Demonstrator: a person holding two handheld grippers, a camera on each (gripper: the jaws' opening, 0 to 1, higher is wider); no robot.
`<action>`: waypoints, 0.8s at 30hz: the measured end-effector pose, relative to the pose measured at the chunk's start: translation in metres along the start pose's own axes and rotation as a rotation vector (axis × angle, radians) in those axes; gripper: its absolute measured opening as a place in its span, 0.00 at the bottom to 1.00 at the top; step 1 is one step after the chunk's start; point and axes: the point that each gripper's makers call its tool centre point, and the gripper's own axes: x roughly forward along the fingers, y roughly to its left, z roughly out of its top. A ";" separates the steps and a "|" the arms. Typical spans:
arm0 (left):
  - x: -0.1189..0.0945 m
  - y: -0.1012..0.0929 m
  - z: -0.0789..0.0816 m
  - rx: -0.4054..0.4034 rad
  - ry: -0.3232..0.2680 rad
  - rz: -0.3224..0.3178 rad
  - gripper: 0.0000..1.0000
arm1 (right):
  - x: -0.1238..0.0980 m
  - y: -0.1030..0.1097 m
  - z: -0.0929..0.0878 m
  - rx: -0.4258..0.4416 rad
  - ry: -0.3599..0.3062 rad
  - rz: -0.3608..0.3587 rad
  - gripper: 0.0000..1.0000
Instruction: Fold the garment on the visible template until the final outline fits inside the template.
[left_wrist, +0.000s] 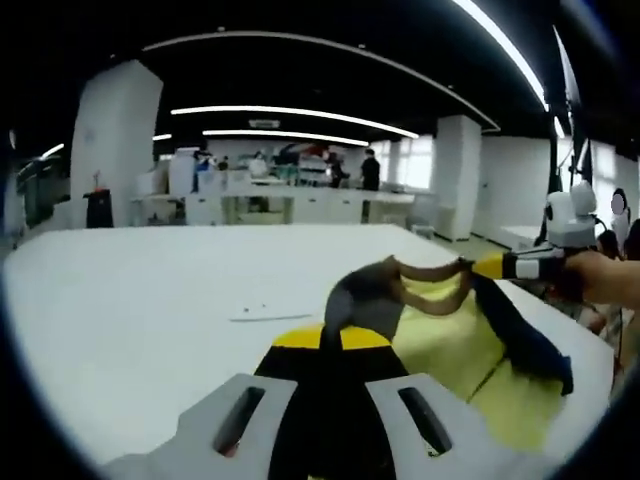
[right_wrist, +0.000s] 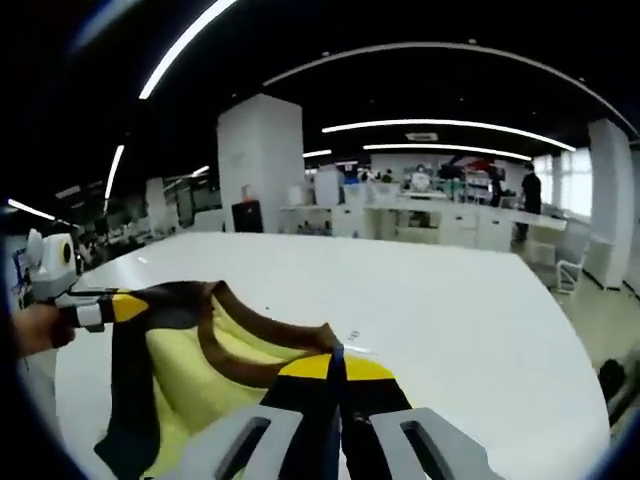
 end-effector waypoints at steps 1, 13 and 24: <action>0.004 0.001 -0.006 -0.005 0.018 0.003 0.00 | 0.008 -0.002 -0.007 -0.007 0.019 -0.005 0.00; 0.055 0.016 -0.062 0.003 0.173 0.013 0.01 | 0.052 -0.021 -0.068 0.072 0.185 -0.015 0.00; 0.045 0.027 -0.056 0.009 0.142 0.013 0.24 | 0.046 -0.017 -0.066 0.128 0.213 0.035 0.22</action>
